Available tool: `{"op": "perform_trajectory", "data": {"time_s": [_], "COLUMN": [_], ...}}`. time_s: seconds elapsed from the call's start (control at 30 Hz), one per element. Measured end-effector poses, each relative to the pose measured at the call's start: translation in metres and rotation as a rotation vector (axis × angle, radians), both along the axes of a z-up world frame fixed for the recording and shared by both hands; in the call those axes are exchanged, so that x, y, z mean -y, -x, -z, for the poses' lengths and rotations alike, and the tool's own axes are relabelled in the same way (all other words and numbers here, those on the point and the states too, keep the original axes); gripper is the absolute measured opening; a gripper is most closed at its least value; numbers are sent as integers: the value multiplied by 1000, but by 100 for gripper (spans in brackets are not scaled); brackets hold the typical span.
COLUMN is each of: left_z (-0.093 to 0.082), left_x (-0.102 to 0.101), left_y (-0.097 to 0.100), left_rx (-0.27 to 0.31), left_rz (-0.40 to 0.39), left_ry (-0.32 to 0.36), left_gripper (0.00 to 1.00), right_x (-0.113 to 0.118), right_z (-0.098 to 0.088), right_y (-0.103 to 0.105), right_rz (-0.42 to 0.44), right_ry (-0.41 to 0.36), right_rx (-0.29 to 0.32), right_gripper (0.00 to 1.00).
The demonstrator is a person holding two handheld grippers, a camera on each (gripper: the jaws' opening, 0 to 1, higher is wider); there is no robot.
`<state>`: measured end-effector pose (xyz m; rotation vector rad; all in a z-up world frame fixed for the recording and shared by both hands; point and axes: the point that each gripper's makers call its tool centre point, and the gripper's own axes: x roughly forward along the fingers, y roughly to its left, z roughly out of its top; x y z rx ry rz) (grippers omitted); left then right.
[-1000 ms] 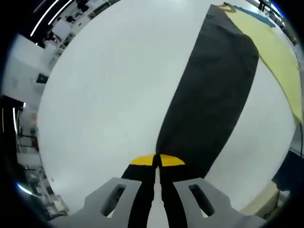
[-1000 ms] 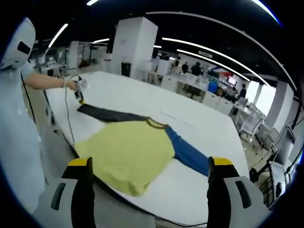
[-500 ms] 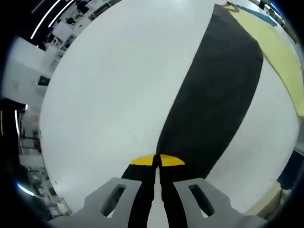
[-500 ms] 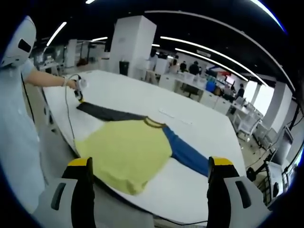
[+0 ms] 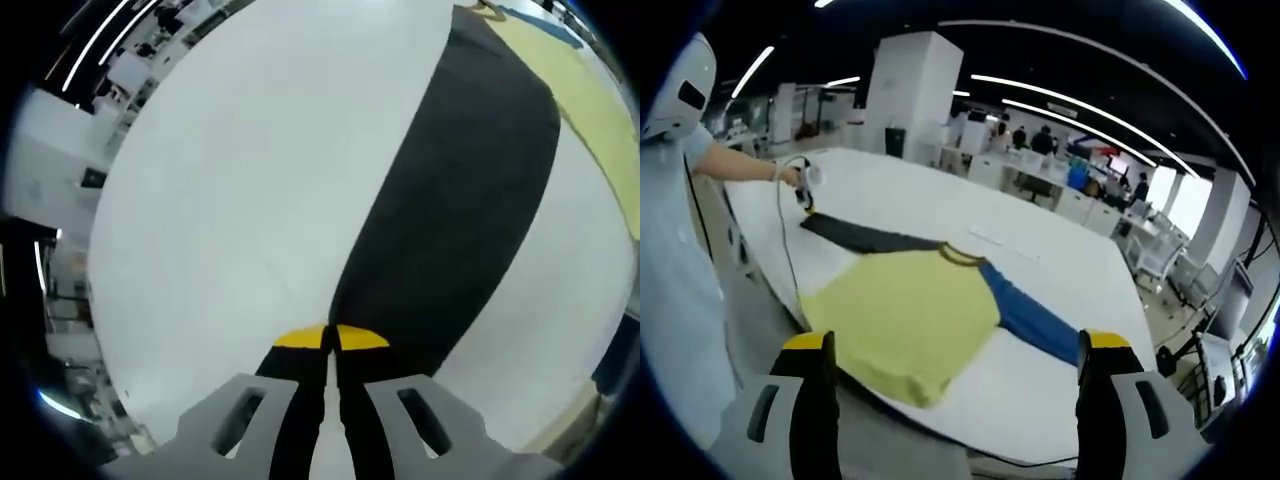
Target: Fold the garment on the visible template until the final outline fits inside the template.
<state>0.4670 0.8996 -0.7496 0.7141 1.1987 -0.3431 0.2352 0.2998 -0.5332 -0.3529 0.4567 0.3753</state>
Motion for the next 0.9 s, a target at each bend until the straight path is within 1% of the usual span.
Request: {"op": "perform_trajectory", "data": {"time_s": [0.3, 0.57, 0.67, 0.83, 0.9], "left_z": [4, 2, 1, 5, 5], "left_x": [-3, -3, -3, -2, -2], "left_y": [-8, -10, -14, -10, -9], "left_rx": [3, 7, 22, 2, 2], "left_rz": [1, 6, 6, -7, -2], "left_ry": [-14, -26, -32, -28, -31], "left_gripper": [0, 0, 0, 0, 0], "right_x": [0, 2, 1, 1, 1], "right_z": [0, 3, 4, 5, 5], "right_y": [3, 5, 6, 6, 6], "right_rz": [16, 31, 32, 33, 34], "right_ry": [-5, -12, -16, -16, -16], "right_rx": [3, -4, -5, -5, -5], "right_gripper": [100, 99, 99, 99, 99]}}
